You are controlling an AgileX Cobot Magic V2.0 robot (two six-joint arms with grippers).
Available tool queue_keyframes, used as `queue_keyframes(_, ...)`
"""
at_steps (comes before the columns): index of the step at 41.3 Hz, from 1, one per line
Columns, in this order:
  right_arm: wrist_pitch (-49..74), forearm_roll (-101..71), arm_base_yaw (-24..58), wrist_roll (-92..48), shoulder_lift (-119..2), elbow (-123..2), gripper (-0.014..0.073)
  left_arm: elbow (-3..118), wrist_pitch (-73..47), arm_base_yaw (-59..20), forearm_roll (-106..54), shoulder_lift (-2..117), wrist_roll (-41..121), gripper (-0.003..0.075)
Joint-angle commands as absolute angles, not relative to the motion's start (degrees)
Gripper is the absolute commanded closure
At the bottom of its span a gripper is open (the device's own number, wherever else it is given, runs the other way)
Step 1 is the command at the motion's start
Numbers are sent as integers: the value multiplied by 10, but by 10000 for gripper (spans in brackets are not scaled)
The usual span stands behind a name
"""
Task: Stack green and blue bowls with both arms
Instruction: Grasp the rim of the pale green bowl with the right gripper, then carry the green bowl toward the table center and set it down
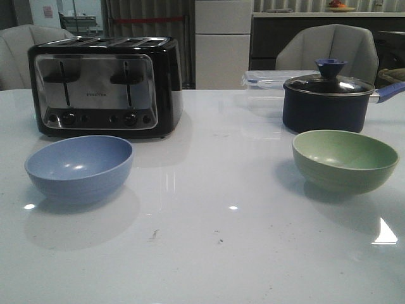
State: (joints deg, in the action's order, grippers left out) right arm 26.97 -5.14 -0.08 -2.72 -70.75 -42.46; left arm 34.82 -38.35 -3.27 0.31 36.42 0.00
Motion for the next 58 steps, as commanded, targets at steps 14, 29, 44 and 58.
queue_keyframes(14, 271, -86, -4, -29, -912, -605, 95, 364, -336, -35, 3, 368, 0, 190)
queue_keyframes(29, 366, -91, -4, -29, -1036, -718, 371, 364, -340, -35, 3, 368, 0, 190)
queue_keyframes(44, 400, -89, 22, -30, -1005, -752, 537, 364, -341, -35, 3, 368, 0, 190)
queue_keyframes(58, 405, -89, 193, -34, -981, -780, 537, 364, -341, -35, 3, 368, 0, 190)
